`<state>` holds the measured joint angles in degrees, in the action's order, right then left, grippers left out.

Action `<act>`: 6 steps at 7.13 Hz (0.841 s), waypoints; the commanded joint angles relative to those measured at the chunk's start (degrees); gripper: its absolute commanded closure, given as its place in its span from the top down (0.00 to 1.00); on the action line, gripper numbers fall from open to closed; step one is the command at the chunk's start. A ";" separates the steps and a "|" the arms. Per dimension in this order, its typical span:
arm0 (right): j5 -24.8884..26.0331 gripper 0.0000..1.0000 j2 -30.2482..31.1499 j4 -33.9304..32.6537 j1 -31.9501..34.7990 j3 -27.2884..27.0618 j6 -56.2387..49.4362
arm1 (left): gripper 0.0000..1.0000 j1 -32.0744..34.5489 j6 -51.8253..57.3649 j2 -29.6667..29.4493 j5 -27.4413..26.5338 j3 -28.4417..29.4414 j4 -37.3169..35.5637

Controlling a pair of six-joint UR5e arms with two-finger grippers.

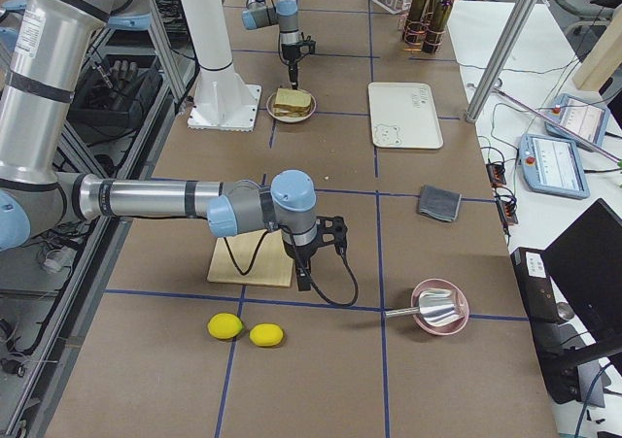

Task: Make sandwich and place on tray
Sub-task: 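Move the left gripper to the plate rim and grasp it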

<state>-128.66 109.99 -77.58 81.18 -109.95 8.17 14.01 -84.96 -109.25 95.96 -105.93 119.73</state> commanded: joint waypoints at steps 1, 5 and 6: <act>0.07 1.00 -0.04 -0.02 0.03 0.09 0.00 | 0.28 -0.73 -0.12 -0.79 -0.07 1.16 0.07; -0.02 1.00 -0.39 -0.02 0.03 0.88 0.09 | 0.00 -0.30 0.49 -2.27 0.63 0.29 0.07; 0.07 1.00 -0.56 -0.02 0.03 0.88 0.00 | 0.00 3.97 1.54 -3.07 2.03 0.46 -0.19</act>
<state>-128.65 109.61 -77.61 81.21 -109.22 8.24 14.55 -84.34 -111.30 96.81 -105.43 119.74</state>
